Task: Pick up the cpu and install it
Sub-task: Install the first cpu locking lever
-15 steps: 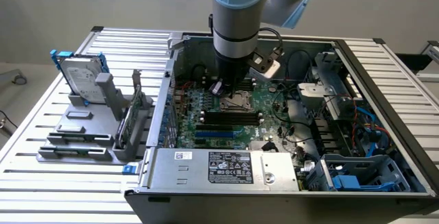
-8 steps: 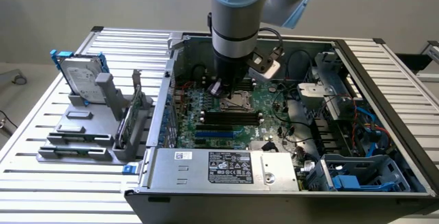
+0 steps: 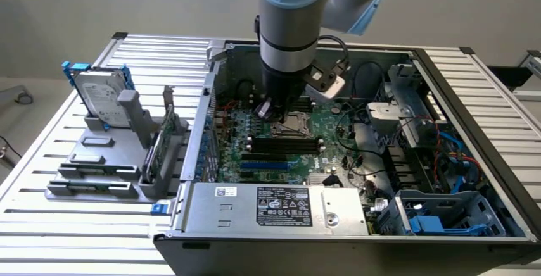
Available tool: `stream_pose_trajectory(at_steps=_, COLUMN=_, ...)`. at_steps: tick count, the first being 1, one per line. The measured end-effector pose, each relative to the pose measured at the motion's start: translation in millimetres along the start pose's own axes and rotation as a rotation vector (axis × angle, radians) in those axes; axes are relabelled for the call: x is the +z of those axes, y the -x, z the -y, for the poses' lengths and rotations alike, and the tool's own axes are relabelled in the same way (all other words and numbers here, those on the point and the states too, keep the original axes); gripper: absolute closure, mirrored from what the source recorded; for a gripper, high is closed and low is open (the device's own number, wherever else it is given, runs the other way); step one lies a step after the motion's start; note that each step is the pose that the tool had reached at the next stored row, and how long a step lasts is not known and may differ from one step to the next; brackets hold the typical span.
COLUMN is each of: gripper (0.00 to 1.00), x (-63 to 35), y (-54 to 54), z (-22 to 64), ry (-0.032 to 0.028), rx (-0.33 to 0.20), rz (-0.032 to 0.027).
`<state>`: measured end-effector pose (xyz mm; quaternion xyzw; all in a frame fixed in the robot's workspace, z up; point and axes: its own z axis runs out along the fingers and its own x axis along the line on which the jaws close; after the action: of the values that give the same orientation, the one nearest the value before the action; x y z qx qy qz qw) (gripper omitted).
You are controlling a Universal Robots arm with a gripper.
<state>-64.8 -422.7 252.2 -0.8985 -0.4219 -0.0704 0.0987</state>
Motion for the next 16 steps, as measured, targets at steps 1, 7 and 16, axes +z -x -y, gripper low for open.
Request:
stream_pose_trajectory(at_steps=1, gripper=0.89, x=0.1, y=1.0, z=0.6, ry=0.0003, rx=0.000, rz=0.0005)
stream_pose_trajectory(at_steps=7, gripper=0.89, x=7.4, y=7.7, z=5.8, ry=0.0020, rx=0.002, rz=0.0024)
stream_pose_trajectory(at_steps=16, gripper=0.89, x=18.5, y=11.6, z=10.8, ry=0.0023, rx=0.003, rz=0.0022)
